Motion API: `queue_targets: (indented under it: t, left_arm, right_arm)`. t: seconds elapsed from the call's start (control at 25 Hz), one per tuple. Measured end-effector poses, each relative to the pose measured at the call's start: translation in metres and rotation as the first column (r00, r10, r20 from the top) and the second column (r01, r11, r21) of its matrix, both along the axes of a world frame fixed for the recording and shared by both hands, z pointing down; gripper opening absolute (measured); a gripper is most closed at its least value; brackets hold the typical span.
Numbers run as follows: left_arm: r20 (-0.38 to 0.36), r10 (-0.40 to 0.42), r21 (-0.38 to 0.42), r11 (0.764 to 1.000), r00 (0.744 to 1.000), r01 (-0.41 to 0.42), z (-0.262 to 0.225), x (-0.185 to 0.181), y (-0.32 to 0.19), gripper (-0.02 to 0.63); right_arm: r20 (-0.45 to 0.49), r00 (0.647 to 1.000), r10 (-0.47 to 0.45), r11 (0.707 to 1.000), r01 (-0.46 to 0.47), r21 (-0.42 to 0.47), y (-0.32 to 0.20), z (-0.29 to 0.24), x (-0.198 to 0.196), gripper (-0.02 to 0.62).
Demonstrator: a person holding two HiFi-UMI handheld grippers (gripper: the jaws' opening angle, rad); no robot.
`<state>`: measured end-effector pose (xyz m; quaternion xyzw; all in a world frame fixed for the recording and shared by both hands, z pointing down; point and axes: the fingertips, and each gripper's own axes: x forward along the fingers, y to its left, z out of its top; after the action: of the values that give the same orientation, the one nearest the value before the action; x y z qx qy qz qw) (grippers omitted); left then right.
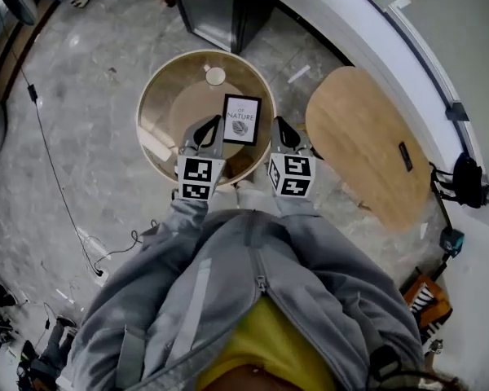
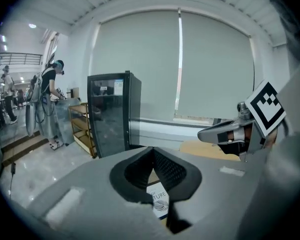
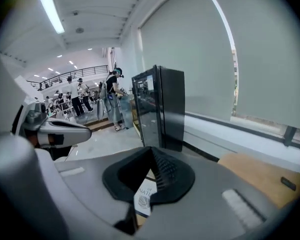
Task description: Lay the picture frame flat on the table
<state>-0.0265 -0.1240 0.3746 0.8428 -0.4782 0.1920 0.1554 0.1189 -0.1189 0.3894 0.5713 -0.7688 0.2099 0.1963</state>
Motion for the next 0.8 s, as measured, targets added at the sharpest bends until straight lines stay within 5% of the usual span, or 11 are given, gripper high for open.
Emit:
queue_targets:
  t: [0.2,0.4,0.8]
  left_arm:
    - [-0.035,-0.028,0.133,0.991,0.999,0.032,-0.079,-0.001,0.000,0.005]
    - [-0.070,-0.047,0.294,0.954,0.996,0.066,-0.160,0.002,-0.007,0.005]
    - [-0.151,-0.102,0.425,0.891,0.983,0.158,-0.251,-0.024,-0.011,0.005]
  right_arm:
    - [0.041,0.999,-0.011,0.989,0.004,0.148,-0.005,-0.088,-0.003,-0.002]
    - [0.042,0.998,-0.040,0.954,0.026,0.300,-0.006,-0.167,0.000,-0.002]
    - [-0.009,0.999,-0.048,0.876,0.047,0.480,-0.011,-0.253,0.001,-0.002]
